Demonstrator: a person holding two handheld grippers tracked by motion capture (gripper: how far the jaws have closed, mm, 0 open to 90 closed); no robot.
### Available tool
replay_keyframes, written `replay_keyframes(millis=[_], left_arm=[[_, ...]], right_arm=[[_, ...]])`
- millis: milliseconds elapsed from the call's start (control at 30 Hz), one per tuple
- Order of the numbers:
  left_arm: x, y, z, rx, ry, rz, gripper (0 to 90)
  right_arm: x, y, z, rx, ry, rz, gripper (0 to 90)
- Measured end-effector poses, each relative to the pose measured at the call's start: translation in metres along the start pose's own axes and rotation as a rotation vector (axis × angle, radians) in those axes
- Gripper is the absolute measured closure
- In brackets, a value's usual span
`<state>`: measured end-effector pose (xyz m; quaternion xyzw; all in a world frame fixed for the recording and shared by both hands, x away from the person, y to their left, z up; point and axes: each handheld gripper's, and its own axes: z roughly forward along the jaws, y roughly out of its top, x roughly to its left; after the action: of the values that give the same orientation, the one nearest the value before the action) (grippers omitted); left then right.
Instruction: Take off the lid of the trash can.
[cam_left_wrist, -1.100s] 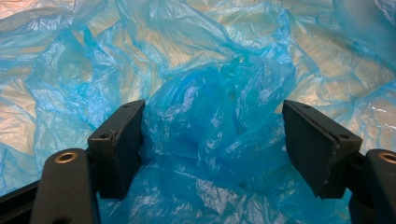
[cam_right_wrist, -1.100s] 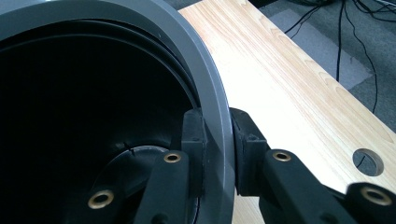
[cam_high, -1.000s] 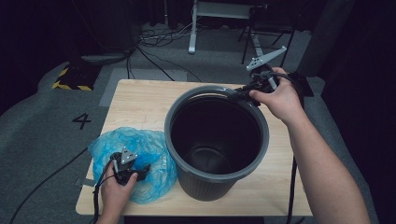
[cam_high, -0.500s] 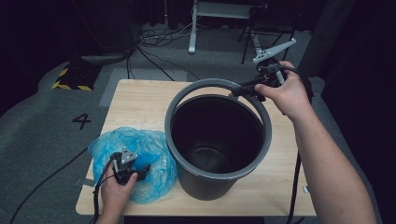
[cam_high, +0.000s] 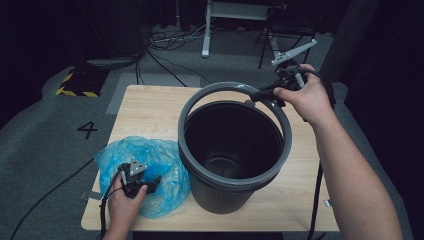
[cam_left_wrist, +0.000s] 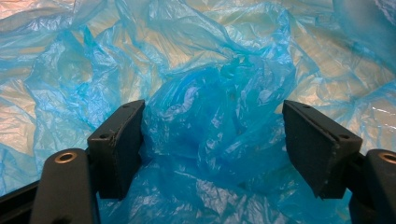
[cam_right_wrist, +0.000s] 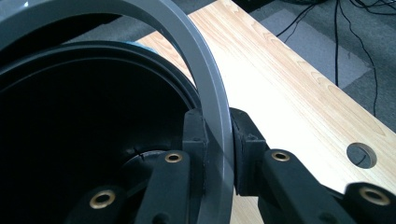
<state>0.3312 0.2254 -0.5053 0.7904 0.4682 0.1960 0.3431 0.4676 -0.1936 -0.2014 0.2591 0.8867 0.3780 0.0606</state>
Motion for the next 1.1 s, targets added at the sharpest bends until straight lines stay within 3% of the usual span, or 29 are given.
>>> replay_keyframes(millis=[733,1100], left_arm=[[0.0,0.0,0.0,-0.001,0.001,0.001,24.8],[0.0,0.0,0.0,-0.001,0.001,-0.001,24.8]], right_arm=[[-0.013,-0.021,-0.054,-0.073,-0.01,-0.033,78.5],[-0.026,-0.049,-0.088,-0.073,-0.073,-0.008,78.3]])
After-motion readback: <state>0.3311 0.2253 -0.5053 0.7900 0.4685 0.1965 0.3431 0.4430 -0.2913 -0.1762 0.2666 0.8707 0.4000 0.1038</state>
